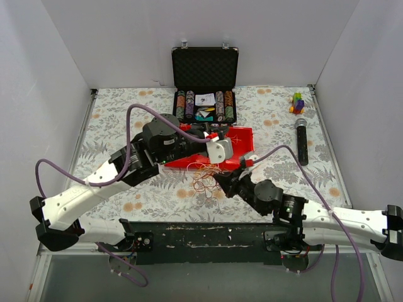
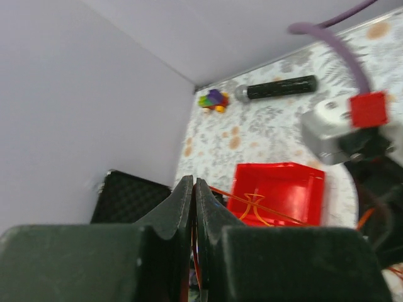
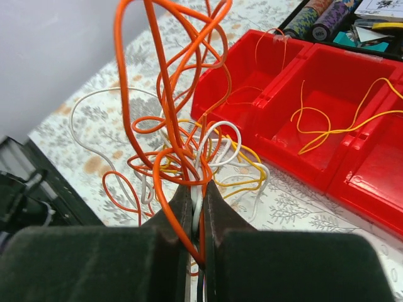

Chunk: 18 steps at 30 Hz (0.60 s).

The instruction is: Untangle the cables

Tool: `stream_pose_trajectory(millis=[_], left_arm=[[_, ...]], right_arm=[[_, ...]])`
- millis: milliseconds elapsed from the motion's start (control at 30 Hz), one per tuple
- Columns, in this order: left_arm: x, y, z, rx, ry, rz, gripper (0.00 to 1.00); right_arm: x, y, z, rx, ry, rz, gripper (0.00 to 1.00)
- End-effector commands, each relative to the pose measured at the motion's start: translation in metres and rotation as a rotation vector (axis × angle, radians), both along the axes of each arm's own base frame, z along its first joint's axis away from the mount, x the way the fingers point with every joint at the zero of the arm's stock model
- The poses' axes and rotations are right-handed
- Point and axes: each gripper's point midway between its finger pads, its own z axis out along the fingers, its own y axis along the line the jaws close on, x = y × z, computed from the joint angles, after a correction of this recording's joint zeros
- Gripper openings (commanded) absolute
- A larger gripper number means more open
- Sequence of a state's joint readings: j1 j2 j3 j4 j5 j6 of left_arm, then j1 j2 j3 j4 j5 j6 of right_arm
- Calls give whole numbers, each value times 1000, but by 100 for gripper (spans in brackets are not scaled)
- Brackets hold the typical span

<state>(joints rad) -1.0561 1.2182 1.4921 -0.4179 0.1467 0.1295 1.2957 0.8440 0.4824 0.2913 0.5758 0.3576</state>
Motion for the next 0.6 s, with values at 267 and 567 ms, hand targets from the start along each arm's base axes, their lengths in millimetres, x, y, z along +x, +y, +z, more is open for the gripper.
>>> stream_pose_trajectory(millis=[267,567], left_arm=[[16,96,255,-675,-524,390,0],[-1,92,259,-653,-478,278,0]], right_arm=[[-37,-47,-110,-112,273,10,1],[-37,-45,-112,-137,283,-3,17]])
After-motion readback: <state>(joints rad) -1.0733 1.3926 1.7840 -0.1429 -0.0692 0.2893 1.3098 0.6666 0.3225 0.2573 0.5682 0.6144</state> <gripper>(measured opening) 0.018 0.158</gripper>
